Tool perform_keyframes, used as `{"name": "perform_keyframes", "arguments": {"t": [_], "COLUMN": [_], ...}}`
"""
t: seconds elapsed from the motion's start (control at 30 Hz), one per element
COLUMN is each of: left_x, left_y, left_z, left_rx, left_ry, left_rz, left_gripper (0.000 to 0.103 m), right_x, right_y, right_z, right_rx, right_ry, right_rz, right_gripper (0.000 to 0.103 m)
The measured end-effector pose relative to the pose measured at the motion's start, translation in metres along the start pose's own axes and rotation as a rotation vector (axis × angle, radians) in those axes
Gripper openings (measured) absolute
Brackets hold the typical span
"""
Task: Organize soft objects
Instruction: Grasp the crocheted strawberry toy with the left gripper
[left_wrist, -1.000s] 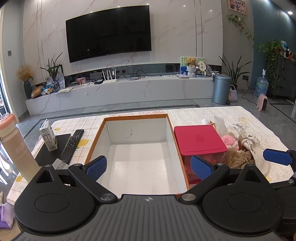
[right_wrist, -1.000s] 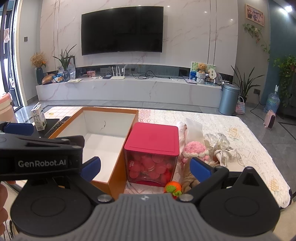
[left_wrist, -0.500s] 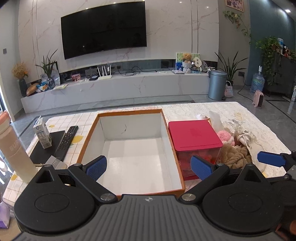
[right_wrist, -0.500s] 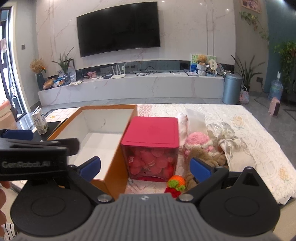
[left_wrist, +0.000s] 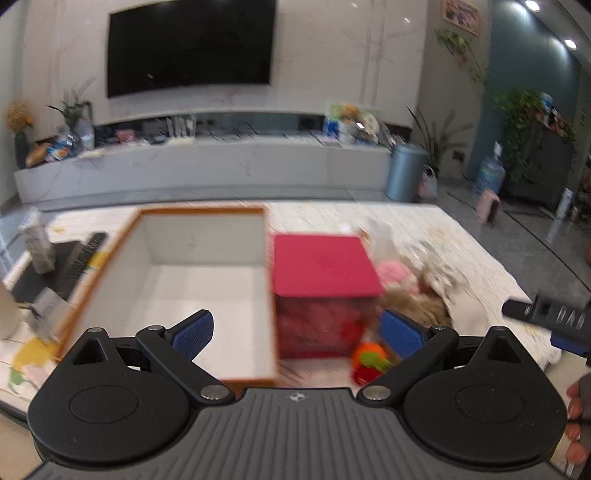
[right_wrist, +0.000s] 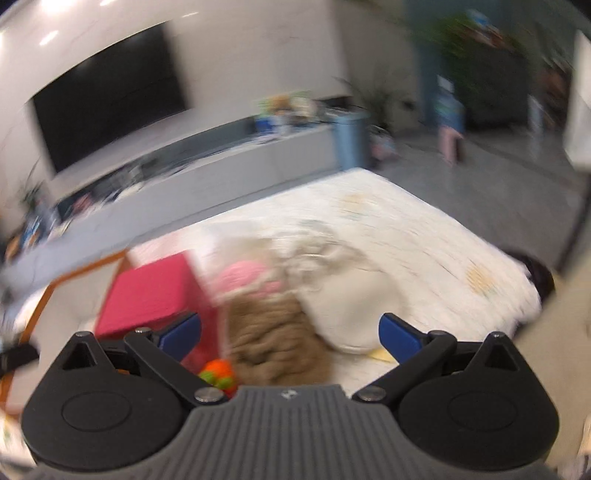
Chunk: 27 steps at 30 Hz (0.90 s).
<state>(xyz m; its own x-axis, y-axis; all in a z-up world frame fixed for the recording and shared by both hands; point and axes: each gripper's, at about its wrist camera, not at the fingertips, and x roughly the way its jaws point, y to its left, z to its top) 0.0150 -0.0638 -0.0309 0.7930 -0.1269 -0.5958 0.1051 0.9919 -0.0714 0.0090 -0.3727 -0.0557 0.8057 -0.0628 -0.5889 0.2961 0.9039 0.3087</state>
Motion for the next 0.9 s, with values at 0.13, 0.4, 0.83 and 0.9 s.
{"name": "perform_keyframes", "arguments": {"t": [0.13,0.4,0.83,0.9], "left_x": [0.024,0.064,0.108,0.113], "left_y": [-0.029,-0.062,-0.072,-0.073], "left_z": [-0.015,-0.042,-0.08,-0.084], "left_rx": [0.041,0.095,0.222,0.241], "left_ry": [0.033,-0.012,0.035,0.018], "left_rz": [-0.057,-0.011,-0.04,-0.018], "left_gripper": [0.103,0.103,0.098,0.086], "right_x": [0.009,0.009,0.053,0.055], "right_y": [-0.034,-0.043,-0.038,-0.04], "right_z": [0.001,0.002,-0.011,-0.012], "right_rx": [0.104,0.156,0.172,0.167], "right_ry": [0.03,0.002,0.096,0.102], "right_rz": [0.021,0.082,0.06,0.024], "right_gripper": [0.1,0.1,0.1,0.1]}}
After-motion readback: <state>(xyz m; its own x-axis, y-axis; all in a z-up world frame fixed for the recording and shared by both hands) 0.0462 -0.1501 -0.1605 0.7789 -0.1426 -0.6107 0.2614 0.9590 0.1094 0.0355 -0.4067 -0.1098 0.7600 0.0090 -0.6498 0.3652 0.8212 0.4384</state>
